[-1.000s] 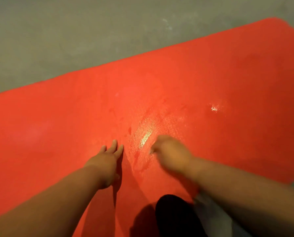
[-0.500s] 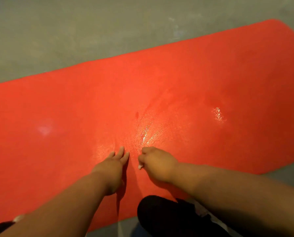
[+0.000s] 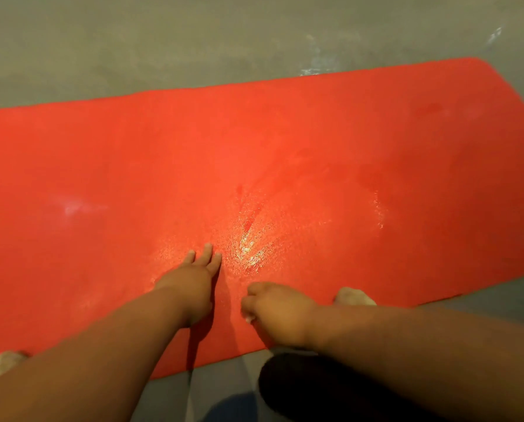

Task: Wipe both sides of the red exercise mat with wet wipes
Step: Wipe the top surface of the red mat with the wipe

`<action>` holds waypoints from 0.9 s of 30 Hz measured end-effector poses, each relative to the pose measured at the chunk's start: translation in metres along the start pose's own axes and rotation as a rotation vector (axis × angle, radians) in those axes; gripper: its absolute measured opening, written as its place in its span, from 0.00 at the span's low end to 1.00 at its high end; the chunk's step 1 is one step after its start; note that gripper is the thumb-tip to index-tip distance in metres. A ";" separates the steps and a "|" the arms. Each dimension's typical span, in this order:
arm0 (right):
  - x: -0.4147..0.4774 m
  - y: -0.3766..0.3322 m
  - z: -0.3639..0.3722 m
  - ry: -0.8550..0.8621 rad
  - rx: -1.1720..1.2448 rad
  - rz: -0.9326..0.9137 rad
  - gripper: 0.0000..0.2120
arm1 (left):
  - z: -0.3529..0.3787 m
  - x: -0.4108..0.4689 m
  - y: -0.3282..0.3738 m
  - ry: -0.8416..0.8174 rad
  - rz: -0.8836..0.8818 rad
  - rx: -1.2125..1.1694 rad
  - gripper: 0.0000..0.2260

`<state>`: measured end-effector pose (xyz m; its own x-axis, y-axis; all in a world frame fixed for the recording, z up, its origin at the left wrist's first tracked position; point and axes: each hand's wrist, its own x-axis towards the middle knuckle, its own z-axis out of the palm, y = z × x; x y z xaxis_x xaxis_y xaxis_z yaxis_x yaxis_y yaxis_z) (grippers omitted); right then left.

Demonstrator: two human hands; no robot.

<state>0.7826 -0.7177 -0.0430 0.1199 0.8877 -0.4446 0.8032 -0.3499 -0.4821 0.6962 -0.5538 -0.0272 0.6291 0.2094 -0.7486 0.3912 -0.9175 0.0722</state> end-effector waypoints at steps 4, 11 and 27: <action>-0.005 0.061 -0.019 0.305 0.130 0.356 0.04 | -0.003 0.000 0.001 0.007 0.005 0.014 0.38; -0.023 0.093 -0.027 0.461 -0.039 0.625 0.04 | -0.017 0.005 0.018 -0.007 -0.028 0.129 0.34; -0.059 0.076 -0.003 0.204 -0.114 0.207 0.08 | 0.000 0.020 0.073 0.131 -0.074 -0.026 0.29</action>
<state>0.8385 -0.7954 -0.0510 0.3933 0.8468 -0.3581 0.8081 -0.5042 -0.3046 0.7374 -0.6170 -0.0365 0.6791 0.3202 -0.6605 0.4563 -0.8890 0.0381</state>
